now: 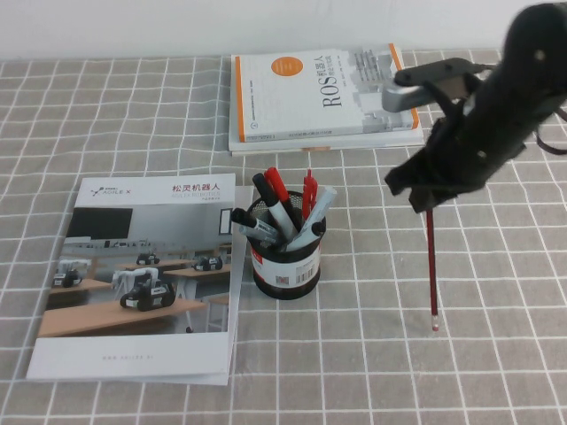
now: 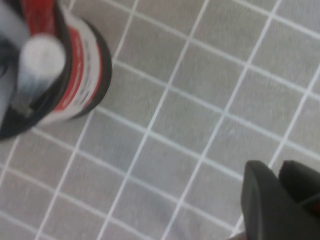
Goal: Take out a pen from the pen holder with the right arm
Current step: 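Take a marker out of the pen holder and lay it on the table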
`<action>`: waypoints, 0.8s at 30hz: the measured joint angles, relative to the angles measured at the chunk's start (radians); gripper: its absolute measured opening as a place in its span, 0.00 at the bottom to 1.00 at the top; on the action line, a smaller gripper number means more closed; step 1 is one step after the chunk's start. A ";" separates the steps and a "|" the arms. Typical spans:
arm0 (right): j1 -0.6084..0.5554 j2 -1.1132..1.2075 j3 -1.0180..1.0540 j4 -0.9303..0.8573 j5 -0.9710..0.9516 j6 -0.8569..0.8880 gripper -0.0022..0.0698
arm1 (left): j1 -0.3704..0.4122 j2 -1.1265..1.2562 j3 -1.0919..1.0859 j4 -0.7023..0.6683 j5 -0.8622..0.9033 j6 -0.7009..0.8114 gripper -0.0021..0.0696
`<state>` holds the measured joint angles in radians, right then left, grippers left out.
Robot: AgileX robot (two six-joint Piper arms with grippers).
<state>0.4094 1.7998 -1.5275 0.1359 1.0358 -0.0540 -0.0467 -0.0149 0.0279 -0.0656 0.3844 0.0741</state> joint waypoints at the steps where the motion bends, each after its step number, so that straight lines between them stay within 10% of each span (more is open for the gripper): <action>1: 0.000 0.021 -0.033 -0.005 0.012 0.000 0.04 | 0.000 0.000 0.000 0.000 0.000 0.000 0.02; 24: -0.029 0.266 -0.239 -0.014 0.032 0.059 0.04 | 0.000 0.000 0.000 0.000 0.000 0.000 0.02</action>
<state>0.3806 2.0654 -1.7664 0.1218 1.0678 0.0054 -0.0467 -0.0149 0.0279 -0.0656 0.3844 0.0741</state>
